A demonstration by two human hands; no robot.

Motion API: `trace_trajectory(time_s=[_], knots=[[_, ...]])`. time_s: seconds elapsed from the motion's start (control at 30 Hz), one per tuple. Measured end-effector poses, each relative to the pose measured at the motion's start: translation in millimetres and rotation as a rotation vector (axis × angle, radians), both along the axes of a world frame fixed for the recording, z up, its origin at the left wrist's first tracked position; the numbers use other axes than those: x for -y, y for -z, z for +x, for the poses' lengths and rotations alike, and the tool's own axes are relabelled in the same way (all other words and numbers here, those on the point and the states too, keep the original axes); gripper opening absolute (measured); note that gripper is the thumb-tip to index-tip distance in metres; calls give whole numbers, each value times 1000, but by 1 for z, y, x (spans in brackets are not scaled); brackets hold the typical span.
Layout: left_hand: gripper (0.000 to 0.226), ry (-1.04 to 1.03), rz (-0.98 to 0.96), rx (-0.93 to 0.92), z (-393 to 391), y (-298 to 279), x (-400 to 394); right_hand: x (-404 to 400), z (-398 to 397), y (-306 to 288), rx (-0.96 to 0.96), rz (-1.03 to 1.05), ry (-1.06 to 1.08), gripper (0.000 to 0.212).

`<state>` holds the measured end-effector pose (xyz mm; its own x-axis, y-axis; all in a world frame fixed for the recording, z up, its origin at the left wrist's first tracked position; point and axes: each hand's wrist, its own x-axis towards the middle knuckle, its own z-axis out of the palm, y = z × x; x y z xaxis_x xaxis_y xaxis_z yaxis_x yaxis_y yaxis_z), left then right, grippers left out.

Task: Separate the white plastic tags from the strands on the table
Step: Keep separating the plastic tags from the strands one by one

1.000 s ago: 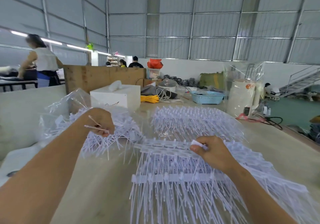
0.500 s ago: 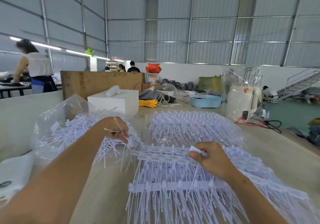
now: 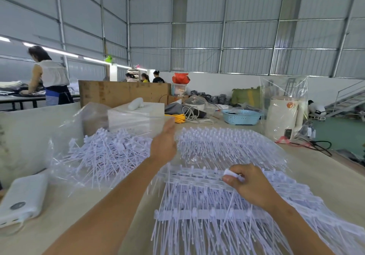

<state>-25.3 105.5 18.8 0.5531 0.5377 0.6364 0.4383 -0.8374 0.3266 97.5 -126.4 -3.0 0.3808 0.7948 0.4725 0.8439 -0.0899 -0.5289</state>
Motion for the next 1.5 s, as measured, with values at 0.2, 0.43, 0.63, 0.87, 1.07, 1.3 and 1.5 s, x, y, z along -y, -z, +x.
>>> trace_trajectory(time_s=[0.2, 0.43, 0.63, 0.87, 1.07, 1.3, 1.5], knots=[[38, 342, -226, -148, -1, -6, 26, 1, 0, 1, 6, -5, -7, 47], [13, 95, -1014, -488, -73, -23, -26, 0, -3, 1, -27, -32, -13, 32], [7, -275, -593, -474, -76, -29, -74, 0, -5, -2, -18, -51, -8, 25], [92, -363, -211, -538, -67, -32, -100, -1, -6, -3, -56, -55, 20, 43], [56, -320, 28, -765, -56, -19, -103, -2, -5, -2, -64, -44, 17, 54], [71, -520, -141, -880, -45, 3, -70, -2, -5, 0, -25, -68, 10, 32], [51, -560, -14, -958, -34, -24, 2, 0, -8, -3, 97, -115, 61, 19]])
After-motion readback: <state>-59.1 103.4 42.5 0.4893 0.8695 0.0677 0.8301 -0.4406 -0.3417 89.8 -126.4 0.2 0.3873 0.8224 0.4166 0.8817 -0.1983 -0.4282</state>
